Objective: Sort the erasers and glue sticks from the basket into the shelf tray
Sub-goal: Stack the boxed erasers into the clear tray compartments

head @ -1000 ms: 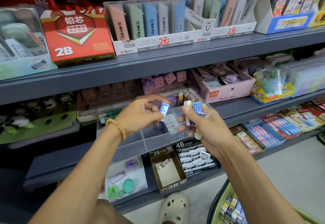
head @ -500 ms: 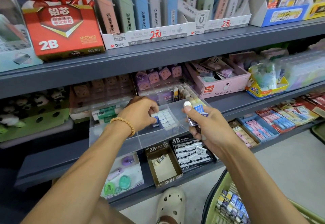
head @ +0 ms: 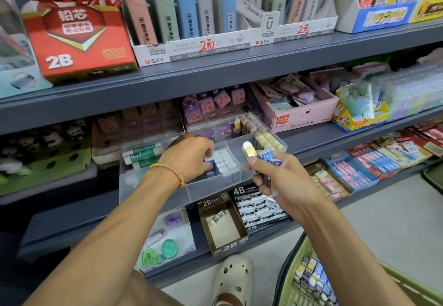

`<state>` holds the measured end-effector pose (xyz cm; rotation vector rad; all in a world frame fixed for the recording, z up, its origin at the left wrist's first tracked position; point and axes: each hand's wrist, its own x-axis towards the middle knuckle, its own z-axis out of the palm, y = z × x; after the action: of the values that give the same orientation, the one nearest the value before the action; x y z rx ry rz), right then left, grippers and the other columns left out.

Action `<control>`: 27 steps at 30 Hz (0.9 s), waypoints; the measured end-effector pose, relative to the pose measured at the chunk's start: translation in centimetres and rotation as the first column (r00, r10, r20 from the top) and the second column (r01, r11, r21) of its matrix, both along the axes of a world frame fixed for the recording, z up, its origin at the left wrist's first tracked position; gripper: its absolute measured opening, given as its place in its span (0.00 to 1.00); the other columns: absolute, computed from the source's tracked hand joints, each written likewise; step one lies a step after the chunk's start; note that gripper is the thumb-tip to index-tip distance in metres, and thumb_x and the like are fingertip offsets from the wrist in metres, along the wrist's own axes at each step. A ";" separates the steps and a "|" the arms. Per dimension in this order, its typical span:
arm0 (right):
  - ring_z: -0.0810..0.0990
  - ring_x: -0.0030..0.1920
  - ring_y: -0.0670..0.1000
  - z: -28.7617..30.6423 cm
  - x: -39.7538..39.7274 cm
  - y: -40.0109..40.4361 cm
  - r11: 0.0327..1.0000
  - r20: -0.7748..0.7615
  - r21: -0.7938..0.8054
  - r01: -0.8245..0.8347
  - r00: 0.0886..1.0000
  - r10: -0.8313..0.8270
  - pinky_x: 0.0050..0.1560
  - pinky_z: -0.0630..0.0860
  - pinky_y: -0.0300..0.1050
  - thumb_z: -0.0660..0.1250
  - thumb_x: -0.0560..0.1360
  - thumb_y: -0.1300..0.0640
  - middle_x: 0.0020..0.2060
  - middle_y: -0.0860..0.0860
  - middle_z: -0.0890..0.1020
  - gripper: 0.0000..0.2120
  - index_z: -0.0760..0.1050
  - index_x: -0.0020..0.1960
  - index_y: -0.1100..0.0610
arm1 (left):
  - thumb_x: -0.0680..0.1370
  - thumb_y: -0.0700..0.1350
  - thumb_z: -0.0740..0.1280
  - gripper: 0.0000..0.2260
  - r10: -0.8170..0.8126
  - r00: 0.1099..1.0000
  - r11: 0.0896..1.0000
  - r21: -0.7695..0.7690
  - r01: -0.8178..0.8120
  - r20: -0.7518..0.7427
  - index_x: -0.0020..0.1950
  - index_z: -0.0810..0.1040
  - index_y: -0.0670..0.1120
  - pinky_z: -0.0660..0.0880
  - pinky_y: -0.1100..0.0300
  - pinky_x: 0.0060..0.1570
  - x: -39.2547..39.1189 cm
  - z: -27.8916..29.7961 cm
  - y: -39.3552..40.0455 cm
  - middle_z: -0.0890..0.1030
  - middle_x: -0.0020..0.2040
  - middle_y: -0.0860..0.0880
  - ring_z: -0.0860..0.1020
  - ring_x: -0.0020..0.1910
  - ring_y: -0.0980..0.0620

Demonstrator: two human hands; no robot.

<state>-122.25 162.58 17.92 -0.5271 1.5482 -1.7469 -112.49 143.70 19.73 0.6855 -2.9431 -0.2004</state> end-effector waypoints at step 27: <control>0.68 0.28 0.47 2.3 -4.3 1.5 0.978 0.102 -0.002 0.210 0.973 -0.209 0.23 0.59 0.37 0.61 0.76 0.71 0.40 0.58 0.79 0.05 0.74 0.50 0.68 | 0.71 0.32 0.73 0.10 0.352 0.837 0.632 0.766 0.118 -0.419 0.41 0.80 0.47 0.76 0.70 0.33 -5.6 2.8 0.8 0.79 0.38 0.47 0.77 0.29 0.63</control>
<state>-126.53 164.05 20.22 -0.2836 1.5683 -1.9112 -118.10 144.50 22.56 0.7332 -2.1369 -1.4515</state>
